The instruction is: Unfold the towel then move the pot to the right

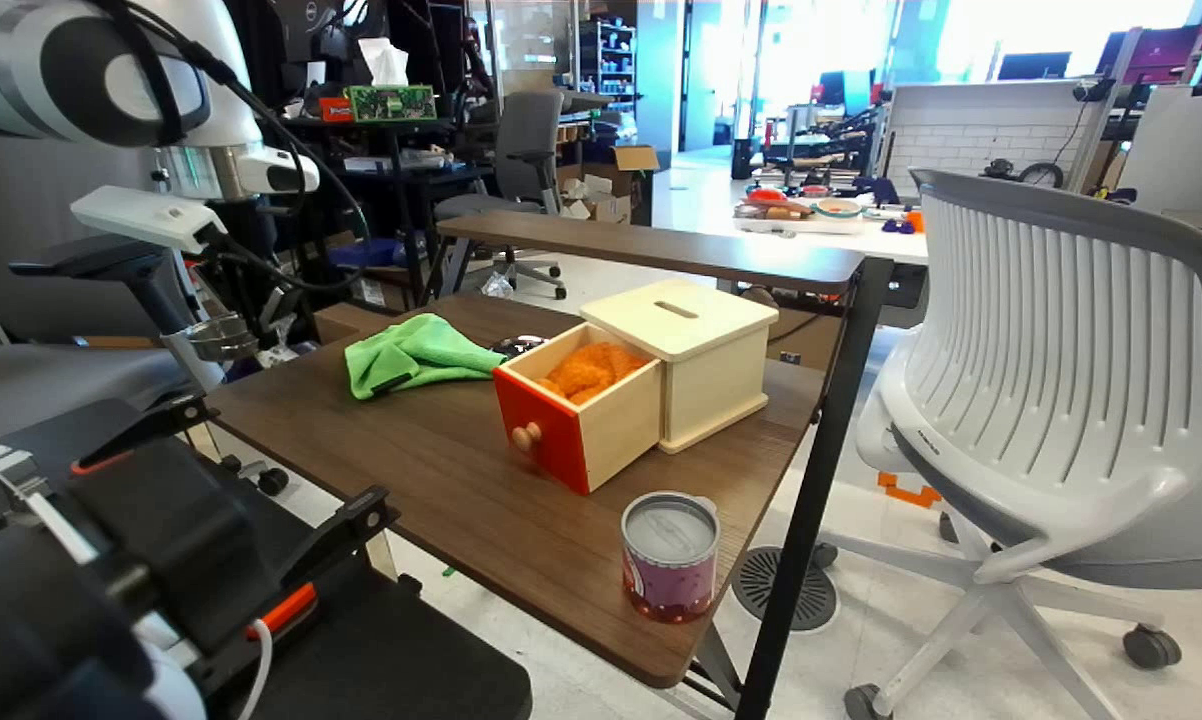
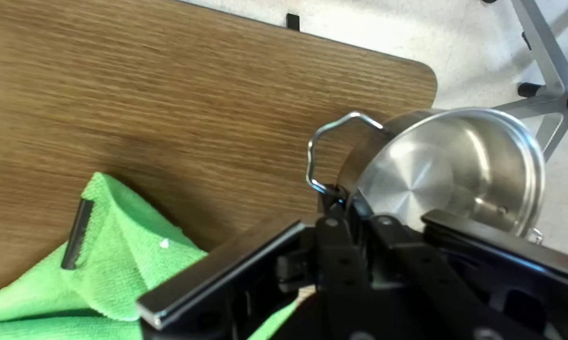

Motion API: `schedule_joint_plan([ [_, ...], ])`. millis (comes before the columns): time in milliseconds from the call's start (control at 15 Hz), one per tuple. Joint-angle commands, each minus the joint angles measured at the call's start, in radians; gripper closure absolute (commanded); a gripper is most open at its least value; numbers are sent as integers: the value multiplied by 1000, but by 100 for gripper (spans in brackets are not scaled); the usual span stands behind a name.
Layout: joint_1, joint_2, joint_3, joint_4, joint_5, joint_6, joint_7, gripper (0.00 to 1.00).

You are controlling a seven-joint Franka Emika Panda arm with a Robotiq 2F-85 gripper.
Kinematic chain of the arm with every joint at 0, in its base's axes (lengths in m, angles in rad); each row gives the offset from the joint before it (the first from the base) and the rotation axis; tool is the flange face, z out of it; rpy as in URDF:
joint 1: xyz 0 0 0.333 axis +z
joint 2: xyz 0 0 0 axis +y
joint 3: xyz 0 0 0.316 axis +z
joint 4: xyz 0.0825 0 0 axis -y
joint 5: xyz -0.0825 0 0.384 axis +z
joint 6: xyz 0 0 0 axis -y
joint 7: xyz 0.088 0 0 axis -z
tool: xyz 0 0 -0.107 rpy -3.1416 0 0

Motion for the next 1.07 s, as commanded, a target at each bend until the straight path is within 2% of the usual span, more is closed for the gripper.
schedule_joint_plan([
  [0, -78, -159, 14, -59, 27, -91, -61, 98],
  [333, -147, -190, -90, -17, 12, -137, -43, 98],
  [667, -194, -127, -202, 35, -17, -159, -6, 98],
  [1000, -212, -79, -268, 46, -34, -197, 9, 98],
])
